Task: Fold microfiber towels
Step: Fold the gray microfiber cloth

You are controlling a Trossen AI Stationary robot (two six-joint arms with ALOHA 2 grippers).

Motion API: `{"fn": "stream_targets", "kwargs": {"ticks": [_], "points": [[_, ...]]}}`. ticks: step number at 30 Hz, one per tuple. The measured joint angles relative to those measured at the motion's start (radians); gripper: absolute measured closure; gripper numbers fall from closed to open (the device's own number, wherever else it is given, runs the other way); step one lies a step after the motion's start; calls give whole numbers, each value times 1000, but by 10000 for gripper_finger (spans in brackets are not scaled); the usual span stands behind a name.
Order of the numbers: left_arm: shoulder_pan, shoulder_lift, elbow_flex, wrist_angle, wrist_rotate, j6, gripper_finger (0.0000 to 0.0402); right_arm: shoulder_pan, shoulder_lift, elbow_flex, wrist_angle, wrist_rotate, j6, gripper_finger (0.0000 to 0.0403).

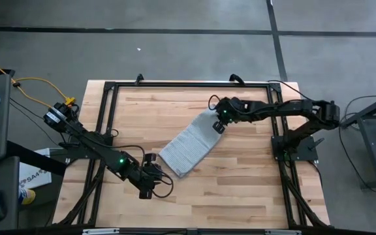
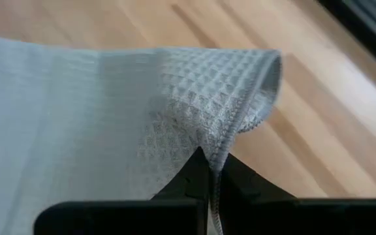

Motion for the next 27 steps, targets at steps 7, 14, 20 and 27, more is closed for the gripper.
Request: {"fn": "stream_targets", "kwargs": {"ticks": [7,14,20,27], "points": [[0,0,0,1,0,0,238,57,0,0,-3,-22,39,399],[0,0,0,1,0,0,238,99,0,0,18,-42,67,399],[0,0,0,1,0,0,238,122,0,0,56,-88,98,399],[0,0,0,1,1,0,238,152,0,0,77,-162,157,399]]}}
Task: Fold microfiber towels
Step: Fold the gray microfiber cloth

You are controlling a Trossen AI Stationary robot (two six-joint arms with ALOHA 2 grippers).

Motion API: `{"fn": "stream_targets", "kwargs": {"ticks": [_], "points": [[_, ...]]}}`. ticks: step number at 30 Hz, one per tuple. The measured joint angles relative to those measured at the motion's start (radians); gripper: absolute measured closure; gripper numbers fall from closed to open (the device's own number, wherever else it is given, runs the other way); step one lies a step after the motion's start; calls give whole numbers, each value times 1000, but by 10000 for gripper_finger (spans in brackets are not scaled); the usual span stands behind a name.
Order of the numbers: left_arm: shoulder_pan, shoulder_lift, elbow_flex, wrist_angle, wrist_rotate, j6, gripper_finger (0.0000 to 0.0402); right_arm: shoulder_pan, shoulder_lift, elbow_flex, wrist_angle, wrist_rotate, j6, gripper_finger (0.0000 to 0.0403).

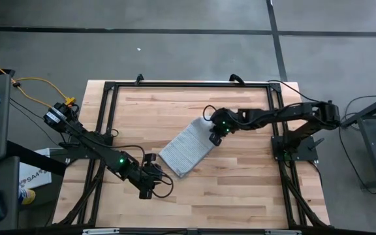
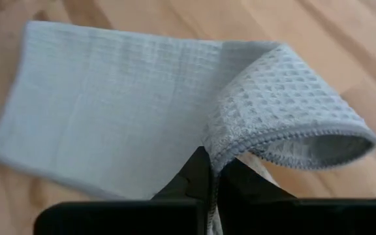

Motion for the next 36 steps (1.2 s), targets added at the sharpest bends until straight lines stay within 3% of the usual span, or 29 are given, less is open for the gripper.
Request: {"fn": "stream_targets", "kwargs": {"ticks": [12,17,26,36], "points": [[0,0,0,28,-16,0,238,35,6,80,-8,-46,13,399],[0,0,0,27,-16,0,238,48,97,141,-78,-45,3,399],[0,0,0,17,-15,-1,238,139,308,364,-231,76,-94,399],[0,0,0,14,-14,-3,238,212,378,489,-326,162,-90,399]]}}
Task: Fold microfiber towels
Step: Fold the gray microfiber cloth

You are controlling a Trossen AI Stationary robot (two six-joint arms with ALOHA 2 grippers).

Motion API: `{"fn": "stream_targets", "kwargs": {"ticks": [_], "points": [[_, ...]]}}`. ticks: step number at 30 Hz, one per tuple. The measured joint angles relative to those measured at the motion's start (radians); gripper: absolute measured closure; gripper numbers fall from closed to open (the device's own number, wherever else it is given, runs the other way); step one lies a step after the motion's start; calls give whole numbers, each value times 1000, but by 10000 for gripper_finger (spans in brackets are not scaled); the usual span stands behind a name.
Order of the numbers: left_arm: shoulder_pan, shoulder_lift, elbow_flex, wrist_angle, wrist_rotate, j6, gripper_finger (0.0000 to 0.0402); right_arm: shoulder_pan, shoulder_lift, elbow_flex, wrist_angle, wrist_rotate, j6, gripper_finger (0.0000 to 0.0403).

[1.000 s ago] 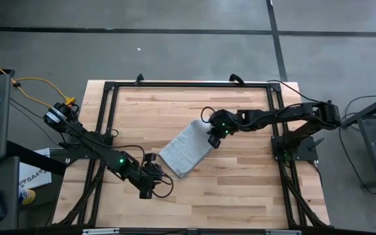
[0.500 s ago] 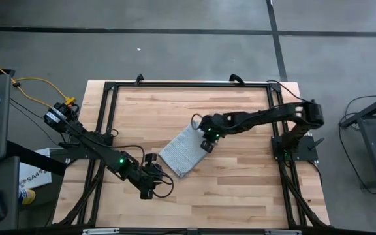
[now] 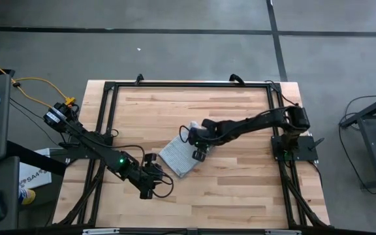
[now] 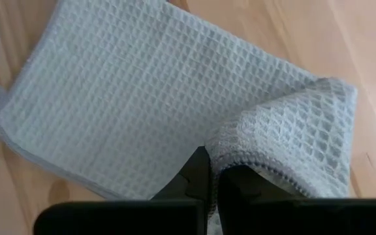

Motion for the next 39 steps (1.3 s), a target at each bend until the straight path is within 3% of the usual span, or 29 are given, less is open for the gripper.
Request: {"fn": "stream_targets", "kwargs": {"ticks": [21,29,39], "points": [[0,0,0,9,0,2,238,82,0,0,-25,133,-3,399],[0,0,0,26,-1,2,238,127,0,-1,43,107,-29,399],[0,0,0,31,-2,-1,238,87,0,-1,46,71,-11,399]]}}
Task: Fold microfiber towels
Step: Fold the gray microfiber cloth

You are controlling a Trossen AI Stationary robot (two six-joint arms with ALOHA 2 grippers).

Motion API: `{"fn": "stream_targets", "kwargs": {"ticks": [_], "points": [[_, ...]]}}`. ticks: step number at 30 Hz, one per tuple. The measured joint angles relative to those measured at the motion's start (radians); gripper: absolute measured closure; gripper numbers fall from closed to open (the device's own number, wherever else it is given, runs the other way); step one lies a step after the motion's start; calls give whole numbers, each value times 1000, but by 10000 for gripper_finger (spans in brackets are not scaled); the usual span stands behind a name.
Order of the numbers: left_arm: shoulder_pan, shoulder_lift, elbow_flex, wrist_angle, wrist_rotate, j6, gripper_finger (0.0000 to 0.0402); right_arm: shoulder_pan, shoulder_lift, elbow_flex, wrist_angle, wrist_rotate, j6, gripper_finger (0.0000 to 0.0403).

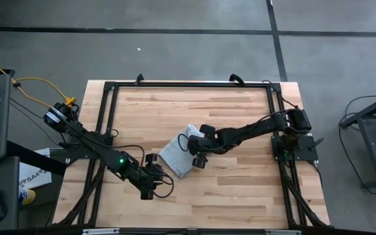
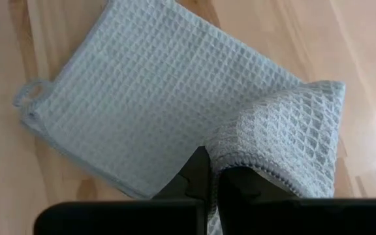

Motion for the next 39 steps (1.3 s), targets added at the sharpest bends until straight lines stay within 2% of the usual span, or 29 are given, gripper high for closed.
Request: {"fn": "stream_targets", "kwargs": {"ticks": [6,13,25,29,39], "points": [[0,0,0,-2,0,0,238,-21,0,0,47,-85,-9,399],[0,0,0,-2,1,0,238,-19,0,0,49,-127,-11,399],[0,0,0,-2,1,0,238,-20,0,0,95,-151,-12,399],[0,0,0,-2,2,-1,238,-20,21,0,125,-199,-14,399],[0,0,-1,-4,4,0,238,-17,93,-1,200,-243,-15,399]]}}
